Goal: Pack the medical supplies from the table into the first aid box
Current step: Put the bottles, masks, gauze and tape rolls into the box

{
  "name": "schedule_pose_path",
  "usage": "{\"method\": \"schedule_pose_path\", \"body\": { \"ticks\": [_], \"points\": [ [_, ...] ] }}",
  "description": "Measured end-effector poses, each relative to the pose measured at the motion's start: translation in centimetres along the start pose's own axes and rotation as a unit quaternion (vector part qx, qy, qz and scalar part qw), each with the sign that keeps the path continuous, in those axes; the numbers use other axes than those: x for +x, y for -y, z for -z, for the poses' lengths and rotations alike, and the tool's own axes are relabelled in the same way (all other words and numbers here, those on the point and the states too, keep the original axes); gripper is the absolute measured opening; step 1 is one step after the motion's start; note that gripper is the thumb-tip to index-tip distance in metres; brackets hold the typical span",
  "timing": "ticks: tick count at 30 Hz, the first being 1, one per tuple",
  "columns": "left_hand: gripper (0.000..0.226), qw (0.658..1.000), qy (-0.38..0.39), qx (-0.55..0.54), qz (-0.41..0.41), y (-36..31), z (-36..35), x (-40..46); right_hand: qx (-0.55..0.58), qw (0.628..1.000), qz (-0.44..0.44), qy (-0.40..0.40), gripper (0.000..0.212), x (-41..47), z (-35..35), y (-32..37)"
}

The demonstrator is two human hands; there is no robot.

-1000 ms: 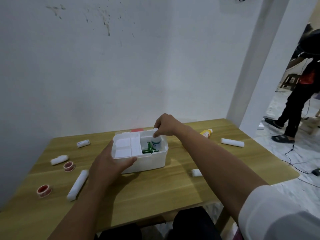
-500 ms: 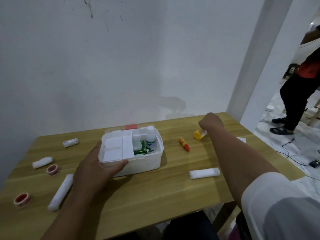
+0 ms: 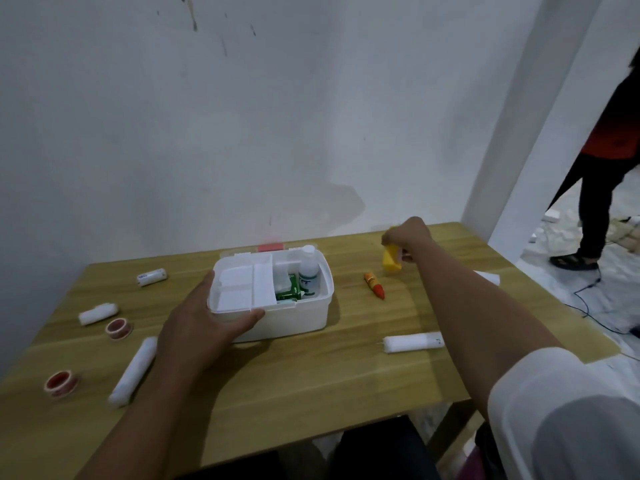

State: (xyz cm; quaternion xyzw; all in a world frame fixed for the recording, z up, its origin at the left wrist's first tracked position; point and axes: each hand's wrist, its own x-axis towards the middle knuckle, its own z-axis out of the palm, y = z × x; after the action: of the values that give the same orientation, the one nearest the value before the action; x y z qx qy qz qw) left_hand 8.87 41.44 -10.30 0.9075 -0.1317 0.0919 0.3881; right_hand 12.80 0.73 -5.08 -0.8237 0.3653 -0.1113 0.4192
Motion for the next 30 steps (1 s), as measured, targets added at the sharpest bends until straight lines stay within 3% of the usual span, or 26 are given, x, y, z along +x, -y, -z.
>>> {"method": "schedule_pose_path", "body": {
  "ticks": [7,16,22,30],
  "points": [
    [0.110,1.000,-0.003,0.009,0.010,-0.5,0.5,-0.1,0.125,0.977,0.127,0.116,0.051,-5.9,1.6,7.3],
    [0.100,1.000,0.002,0.016,0.010,-1.0,0.9,-0.5,0.029,0.943,0.239,0.230,0.047,-12.3,-0.5,9.1],
    [0.108,0.999,0.012,0.021,0.020,-0.7,0.7,-0.3,-0.162,0.906,0.360,0.155,0.055,-13.9,-3.4,6.6],
    [0.115,0.999,0.016,0.027,0.015,-0.1,0.5,-0.1,-0.300,0.857,0.402,0.117,0.055,-13.9,-5.2,5.0]
  ]
}}
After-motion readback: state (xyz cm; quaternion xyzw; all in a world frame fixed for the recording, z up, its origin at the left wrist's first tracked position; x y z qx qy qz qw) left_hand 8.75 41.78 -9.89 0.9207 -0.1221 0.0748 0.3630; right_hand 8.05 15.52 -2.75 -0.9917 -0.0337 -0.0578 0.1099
